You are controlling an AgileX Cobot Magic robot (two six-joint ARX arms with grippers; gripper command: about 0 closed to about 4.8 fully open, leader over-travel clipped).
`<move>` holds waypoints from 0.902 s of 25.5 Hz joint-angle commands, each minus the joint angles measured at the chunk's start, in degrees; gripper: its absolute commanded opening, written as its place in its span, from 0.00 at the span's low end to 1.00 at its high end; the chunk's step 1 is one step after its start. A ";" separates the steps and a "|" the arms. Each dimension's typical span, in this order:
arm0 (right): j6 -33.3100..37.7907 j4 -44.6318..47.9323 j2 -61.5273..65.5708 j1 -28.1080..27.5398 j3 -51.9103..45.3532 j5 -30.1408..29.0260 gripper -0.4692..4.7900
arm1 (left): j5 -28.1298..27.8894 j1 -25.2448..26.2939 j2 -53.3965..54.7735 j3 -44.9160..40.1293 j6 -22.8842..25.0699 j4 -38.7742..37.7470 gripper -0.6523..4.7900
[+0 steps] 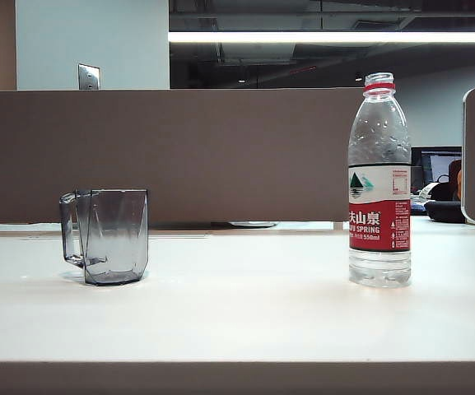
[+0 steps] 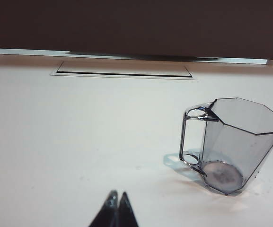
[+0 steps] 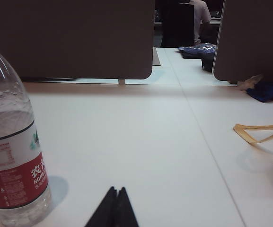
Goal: Pick up the mineral water bottle on the table and pour water into the mug until it's half full.
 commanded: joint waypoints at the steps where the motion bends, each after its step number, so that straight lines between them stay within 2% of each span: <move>1: -0.09 0.81 -0.13 0.09 -0.31 -0.72 0.08 | 0.15 0.11 0.04 0.31 0.24 0.94 0.11; 6: -0.04 0.57 -0.13 0.09 -0.31 -0.79 0.08 | 0.00 0.11 0.04 0.33 0.46 0.96 0.11; 14: 5.73 -2.23 -0.13 0.09 0.33 -2.03 0.08 | 0.48 0.07 0.04 2.75 0.13 1.38 0.11; 19: 18.21 -3.72 0.15 0.07 9.29 -0.57 0.08 | 0.66 0.07 1.51 14.88 -3.82 -0.50 0.11; 21: 18.14 -6.36 0.70 0.07 14.34 -0.22 0.08 | 1.62 0.04 4.07 20.74 -3.87 -2.71 0.11; 23: 13.68 -7.74 2.45 -0.04 20.81 -0.13 0.08 | 3.76 0.04 9.46 28.65 -3.74 -5.20 0.11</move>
